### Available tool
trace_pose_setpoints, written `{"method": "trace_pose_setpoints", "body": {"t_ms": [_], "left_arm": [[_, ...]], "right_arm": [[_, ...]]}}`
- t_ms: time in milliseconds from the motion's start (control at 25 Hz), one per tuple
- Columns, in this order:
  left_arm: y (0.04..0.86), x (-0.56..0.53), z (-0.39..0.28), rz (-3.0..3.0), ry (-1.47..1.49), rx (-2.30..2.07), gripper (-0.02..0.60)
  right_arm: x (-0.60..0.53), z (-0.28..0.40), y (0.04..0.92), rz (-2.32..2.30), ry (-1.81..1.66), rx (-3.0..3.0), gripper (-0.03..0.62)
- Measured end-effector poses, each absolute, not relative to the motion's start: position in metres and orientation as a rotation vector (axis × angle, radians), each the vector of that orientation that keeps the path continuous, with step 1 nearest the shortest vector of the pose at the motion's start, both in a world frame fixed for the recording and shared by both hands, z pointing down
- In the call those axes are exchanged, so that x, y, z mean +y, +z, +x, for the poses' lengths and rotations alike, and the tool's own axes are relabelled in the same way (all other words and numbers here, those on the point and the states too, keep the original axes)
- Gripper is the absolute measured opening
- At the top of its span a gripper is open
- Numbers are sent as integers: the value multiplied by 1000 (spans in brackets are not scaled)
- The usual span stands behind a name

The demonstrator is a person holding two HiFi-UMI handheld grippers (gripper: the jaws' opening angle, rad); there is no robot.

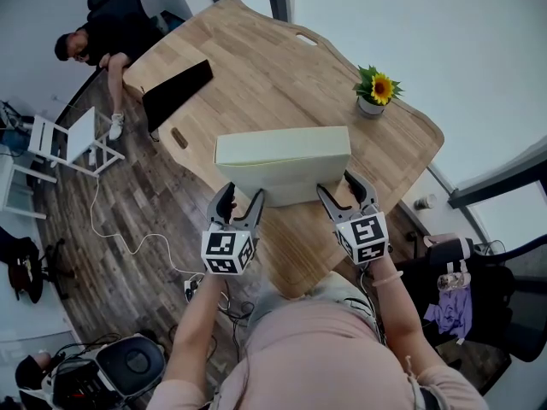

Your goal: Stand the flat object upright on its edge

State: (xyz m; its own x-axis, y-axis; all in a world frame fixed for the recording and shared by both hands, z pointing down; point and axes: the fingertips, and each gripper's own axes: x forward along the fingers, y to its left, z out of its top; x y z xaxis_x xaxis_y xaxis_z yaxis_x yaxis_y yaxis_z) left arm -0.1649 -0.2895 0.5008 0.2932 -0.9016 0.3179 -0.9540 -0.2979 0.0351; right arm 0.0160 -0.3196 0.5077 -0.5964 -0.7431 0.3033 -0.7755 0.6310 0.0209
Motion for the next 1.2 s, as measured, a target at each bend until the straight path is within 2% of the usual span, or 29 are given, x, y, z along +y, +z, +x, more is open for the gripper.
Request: {"method": "trace_pose_setpoints", "body": {"t_ms": [720, 1200], "left_arm": [[489, -265, -173, 2257, 358, -1834, 275], [478, -250, -161, 2285, 338, -1805, 258]], "right_arm": [[-309, 20, 494, 1223, 125, -2652, 264], [-297, 31, 474, 1303, 93, -2681, 222]]}}
